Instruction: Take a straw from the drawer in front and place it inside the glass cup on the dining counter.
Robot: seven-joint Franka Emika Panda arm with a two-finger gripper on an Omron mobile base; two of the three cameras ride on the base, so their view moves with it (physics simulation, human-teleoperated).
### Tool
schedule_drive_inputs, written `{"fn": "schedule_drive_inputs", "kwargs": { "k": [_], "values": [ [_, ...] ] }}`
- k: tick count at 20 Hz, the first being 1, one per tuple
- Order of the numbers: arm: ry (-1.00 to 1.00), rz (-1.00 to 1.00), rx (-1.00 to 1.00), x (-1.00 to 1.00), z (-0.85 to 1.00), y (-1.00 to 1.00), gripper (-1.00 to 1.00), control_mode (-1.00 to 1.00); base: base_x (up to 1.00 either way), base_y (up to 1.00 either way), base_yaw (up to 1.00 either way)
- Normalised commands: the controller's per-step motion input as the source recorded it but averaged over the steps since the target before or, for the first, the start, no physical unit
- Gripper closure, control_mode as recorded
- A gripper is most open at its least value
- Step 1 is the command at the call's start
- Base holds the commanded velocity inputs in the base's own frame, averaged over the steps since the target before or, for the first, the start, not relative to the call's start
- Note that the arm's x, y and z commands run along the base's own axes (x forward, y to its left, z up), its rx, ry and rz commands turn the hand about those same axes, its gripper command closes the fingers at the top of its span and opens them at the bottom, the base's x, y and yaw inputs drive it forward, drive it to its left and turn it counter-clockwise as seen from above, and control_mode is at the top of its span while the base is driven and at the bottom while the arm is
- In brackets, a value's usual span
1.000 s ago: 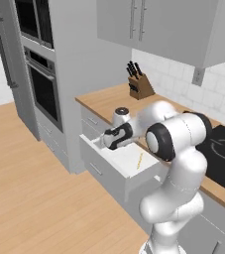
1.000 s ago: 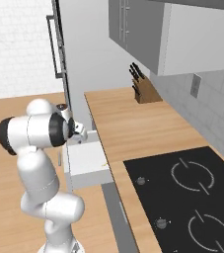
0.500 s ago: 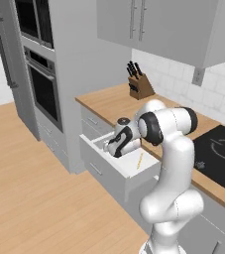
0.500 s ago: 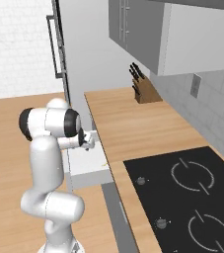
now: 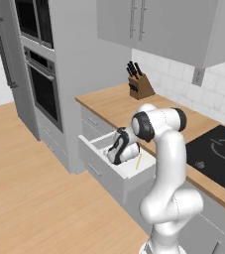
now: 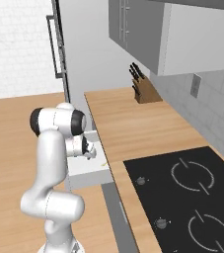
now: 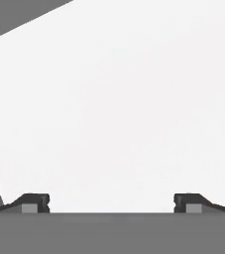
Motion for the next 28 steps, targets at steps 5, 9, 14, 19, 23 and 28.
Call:
{"fn": "schedule_drive_inputs", "kwargs": {
  "k": [5, 9, 14, 19, 23, 28],
  "values": [
    [0.05, 0.0, 0.09, -0.3, -0.07, 0.57, -1.0, -1.0, 0.0, 0.0, 0.0],
    [0.0, 0.0, 0.05, -0.78, 0.4, 1.0, -1.0, -1.0, 0.0, 0.0, 0.0],
    [0.05, 0.0, 0.0, -0.63, 0.2, 1.0, -1.0, -1.0, 0.0, 0.0, 0.0],
    [0.03, 0.0, 0.0, -0.15, 0.06, 0.72, -1.0, -1.0, 0.0, 0.0, 0.0],
    [0.0, -0.11, 0.0, 0.38, 0.17, -0.51, -1.0, -1.0, 0.0, 0.0, 0.0],
    [0.0, -0.14, -0.03, 0.36, 0.0, -0.95, -1.0, -1.0, 0.0, 0.0, 0.0]
  ]
}}
